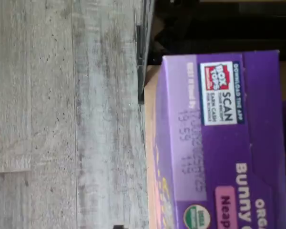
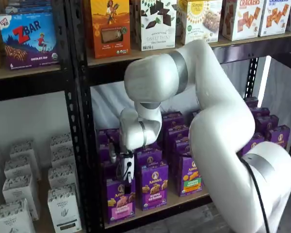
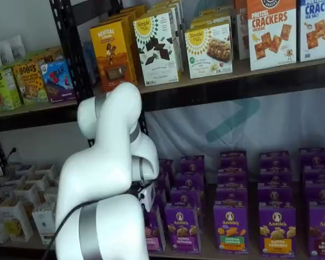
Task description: Pick up the purple box with a pink patch in the middle, on the bottom shelf, the first box from the left
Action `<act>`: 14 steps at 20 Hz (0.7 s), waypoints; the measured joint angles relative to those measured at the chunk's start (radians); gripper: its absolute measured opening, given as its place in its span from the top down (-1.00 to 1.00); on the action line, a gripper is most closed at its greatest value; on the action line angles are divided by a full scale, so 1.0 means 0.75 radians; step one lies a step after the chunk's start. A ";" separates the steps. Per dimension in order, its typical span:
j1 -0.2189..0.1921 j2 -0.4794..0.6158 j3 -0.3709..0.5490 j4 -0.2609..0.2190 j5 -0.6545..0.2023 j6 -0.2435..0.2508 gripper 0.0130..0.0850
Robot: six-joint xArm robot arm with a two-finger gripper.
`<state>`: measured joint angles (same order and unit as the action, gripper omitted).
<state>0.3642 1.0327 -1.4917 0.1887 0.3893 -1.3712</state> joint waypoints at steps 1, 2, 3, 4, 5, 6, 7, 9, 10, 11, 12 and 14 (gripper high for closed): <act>0.001 0.004 -0.002 0.003 -0.004 -0.002 -1.00; 0.001 0.009 -0.005 0.006 -0.006 -0.004 -1.00; 0.002 0.013 -0.007 0.008 -0.010 -0.006 -1.00; 0.002 0.016 -0.008 0.009 -0.014 -0.006 -1.00; 0.003 0.020 -0.009 0.011 -0.020 -0.007 -1.00; 0.004 0.022 -0.009 0.012 -0.025 -0.008 -1.00; 0.005 0.025 -0.009 0.011 -0.030 -0.007 -1.00; 0.005 0.030 -0.012 0.001 -0.034 0.003 -1.00; 0.006 0.032 -0.014 -0.003 -0.032 0.007 -1.00; 0.006 0.034 -0.016 -0.005 -0.030 0.009 -1.00; 0.007 0.036 -0.016 -0.004 -0.030 0.009 -0.89; 0.008 0.037 -0.016 0.015 -0.033 -0.007 -0.78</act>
<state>0.3704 1.0606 -1.5037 0.1998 0.3643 -1.3767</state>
